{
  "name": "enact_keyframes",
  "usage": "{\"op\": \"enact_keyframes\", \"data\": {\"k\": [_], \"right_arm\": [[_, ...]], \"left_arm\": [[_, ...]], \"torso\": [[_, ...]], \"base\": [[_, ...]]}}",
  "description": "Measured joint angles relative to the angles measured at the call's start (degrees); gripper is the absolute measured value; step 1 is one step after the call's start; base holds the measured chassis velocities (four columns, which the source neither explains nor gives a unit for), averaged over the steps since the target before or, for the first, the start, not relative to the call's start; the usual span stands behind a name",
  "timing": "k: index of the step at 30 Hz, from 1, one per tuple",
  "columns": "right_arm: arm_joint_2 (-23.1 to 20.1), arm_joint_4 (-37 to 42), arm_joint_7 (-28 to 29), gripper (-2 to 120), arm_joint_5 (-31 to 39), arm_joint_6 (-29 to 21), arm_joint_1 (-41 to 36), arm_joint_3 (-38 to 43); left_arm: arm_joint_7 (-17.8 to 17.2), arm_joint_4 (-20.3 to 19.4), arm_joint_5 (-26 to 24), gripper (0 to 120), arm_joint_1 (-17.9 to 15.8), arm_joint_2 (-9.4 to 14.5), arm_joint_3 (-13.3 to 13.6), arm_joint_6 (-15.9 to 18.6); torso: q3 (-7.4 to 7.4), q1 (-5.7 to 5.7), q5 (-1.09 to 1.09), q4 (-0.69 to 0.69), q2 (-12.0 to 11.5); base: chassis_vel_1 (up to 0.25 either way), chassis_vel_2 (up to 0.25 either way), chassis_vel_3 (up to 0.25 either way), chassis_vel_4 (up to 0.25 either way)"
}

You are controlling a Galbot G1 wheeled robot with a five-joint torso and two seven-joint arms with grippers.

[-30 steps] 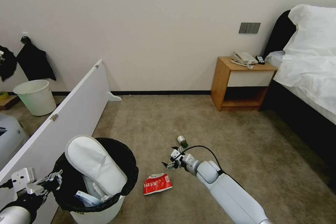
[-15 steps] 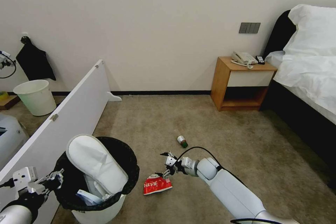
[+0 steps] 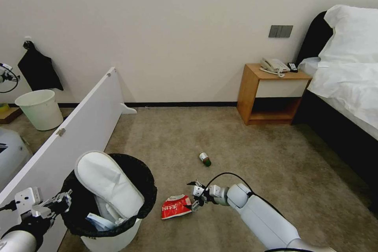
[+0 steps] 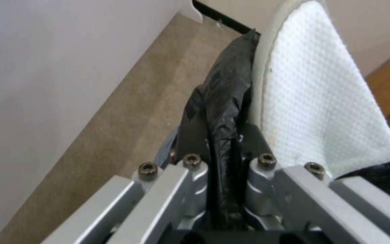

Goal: Pick up the trash bin, then pick up the garbage from the floor and place it into the trash bin.

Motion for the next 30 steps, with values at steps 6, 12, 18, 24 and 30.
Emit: {"op": "enact_keyframes", "data": {"k": [6, 12, 18, 24, 30], "right_arm": [[1.3, -3.8, 1.0, 100, -1.9, 0.8, 1.0, 0.7], [3.2, -8.2, 2.1, 100, -4.6, 1.6, 2.6, 2.1], [4.9, -11.3, 3.8, 100, -7.5, 1.8, 3.8, 3.3], [5.9, -13.0, 4.7, 100, -8.7, 1.9, 4.6, 4.3], [6.8, -14.0, 5.5, 100, -9.1, 1.9, 5.4, 4.9]], "left_arm": [[0.0, 0.0, 0.0, 5, 0.2, 0.0, -0.1, 0.0], [0.0, 0.0, 0.0, 5, 0.3, -0.3, -0.2, 0.0], [0.0, 0.0, 0.0, 5, 0.4, -0.5, -0.3, 0.0], [0.0, 0.0, 0.0, 5, 0.6, -0.5, -0.3, 0.0], [0.0, 0.0, 0.0, 5, 0.7, -0.7, -0.3, 0.0]], "torso": [[0.0, 0.0, 0.0, 0.0, 0.0], [0.0, 0.0, 0.0, 0.0, 0.0], [0.0, 0.0, -0.01, -0.01, 0.0], [0.0, 0.0, -0.01, 0.0, 0.0], [0.0, 0.0, -0.01, 0.0, 0.0]], "base": [[0.0, 0.0, 0.0, 0.0], [0.0, 0.0, 0.0, 0.0], [0.0, 0.0, 0.0, 0.0], [0.0, 0.0, 0.0, 0.0], [0.0, 0.0, 0.0, 0.0]]}}
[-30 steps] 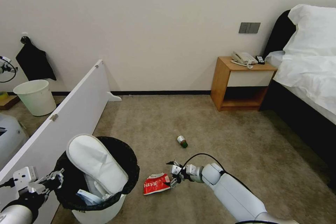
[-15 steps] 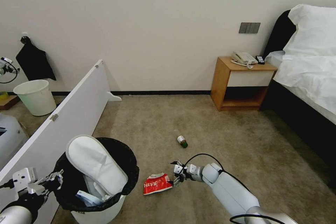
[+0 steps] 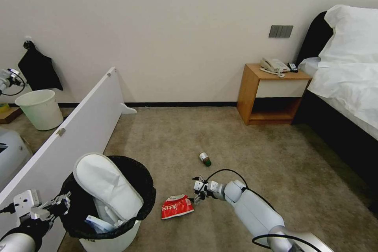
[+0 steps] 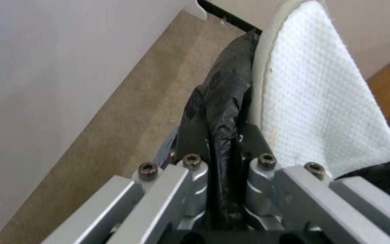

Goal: Pick up the trash bin, then pick up the garbage from the floor and place it into the trash bin.

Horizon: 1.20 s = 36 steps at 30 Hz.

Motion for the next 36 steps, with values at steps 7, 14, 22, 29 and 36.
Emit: {"op": "enact_keyframes", "data": {"k": [7, 14, 22, 29, 36], "right_arm": [[0.9, -1.4, 0.2, 100, -0.3, 0.0, 0.8, 0.0], [2.2, -2.4, -0.4, 100, 0.9, 0.1, 1.5, -1.5], [4.9, -6.8, -4.3, 100, 5.0, 2.2, 3.9, -1.8], [5.7, -10.6, -6.2, 100, 8.8, 4.1, 4.9, -0.2], [5.5, -12.1, -8.1, 100, 14.0, 4.1, 4.7, 0.7]], "left_arm": [[0.0, 0.0, 0.0, 5, 0.1, -0.1, 0.0, 0.0], [0.0, 0.0, 0.1, 5, 0.1, -0.4, 0.0, 0.1], [0.0, 0.0, 0.1, 5, 0.3, -0.8, 0.0, 0.1], [0.0, 0.0, 0.1, 5, 0.2, -0.9, 0.0, 0.1], [0.0, 0.0, 0.1, 5, 0.1, -0.9, 0.1, 0.1]], "torso": [[0.0, 0.0, 0.0, 0.0, 0.0], [0.0, 0.0, 0.0, 0.0, 0.0], [0.0, 0.0, 0.0, 0.0, 0.0], [0.0, 0.0, 0.0, -0.01, 0.0], [0.0, 0.0, 0.0, 0.0, 0.0]], "base": [[0.0, 0.0, 0.0, 0.0], [0.0, 0.0, 0.0, 0.0], [0.0, 0.0, 0.0, 0.0], [0.0, 0.0, 0.0, 0.0], [0.0, 0.0, 0.0, 0.0]]}}
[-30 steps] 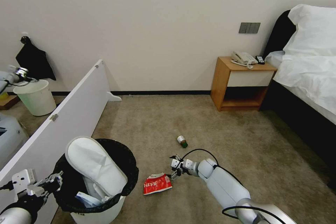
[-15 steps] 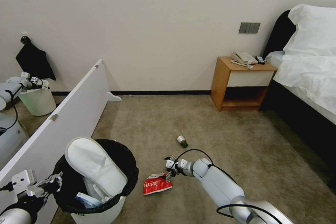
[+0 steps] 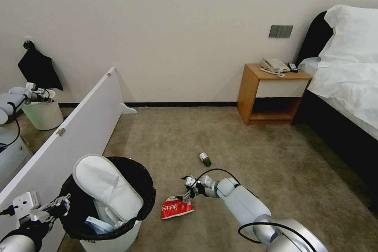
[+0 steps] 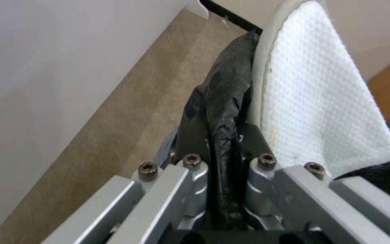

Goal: Pick up the trash bin, then pick up the garbage from the floor and place it into the trash bin.

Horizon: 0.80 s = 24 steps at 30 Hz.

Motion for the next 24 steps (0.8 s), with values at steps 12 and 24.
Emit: {"op": "enact_keyframes", "data": {"k": [12, 24], "right_arm": [[1.3, -0.6, 1.3, 100, -1.4, -0.8, -1.1, -0.8], [1.5, -1.2, 1.9, 100, -1.7, -2.4, -1.3, -2.1]], "left_arm": [[-0.1, 0.0, 0.0, 5, 0.3, -0.3, -0.1, 0.0], [-0.1, 0.0, 0.0, 5, 0.0, -0.7, 0.0, 0.0]], "torso": [[0.0, 0.0, 0.0, 0.0, 0.0], [0.0, 0.0, 0.0, 0.0, 0.0]], "base": [[0.0, 0.0, 0.0, 0.0], [0.0, 0.0, 0.0, 0.0]]}}
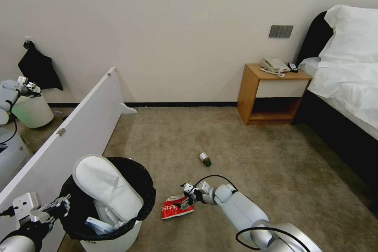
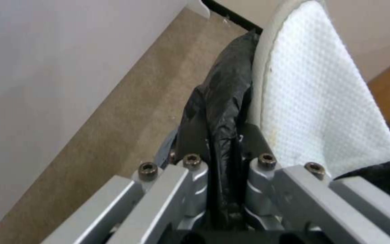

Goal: Pick up the trash bin, then pick up the garbage from the floor and place it into the trash bin.

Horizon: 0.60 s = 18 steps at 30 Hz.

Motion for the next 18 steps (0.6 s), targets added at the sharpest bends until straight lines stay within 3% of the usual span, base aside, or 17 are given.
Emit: {"op": "enact_keyframes", "data": {"k": [18], "right_arm": [[1.3, -1.0, 4.6, 100, 0.2, -5.6, 0.2, -0.1]], "left_arm": [[0.0, 0.0, 0.2, 5, 0.1, -0.5, 0.0, 0.0]], "torso": [[0.0, 0.0, 0.0, 0.0, 0.0]], "base": [[0.0, 0.0, 0.0, 0.0]]}}
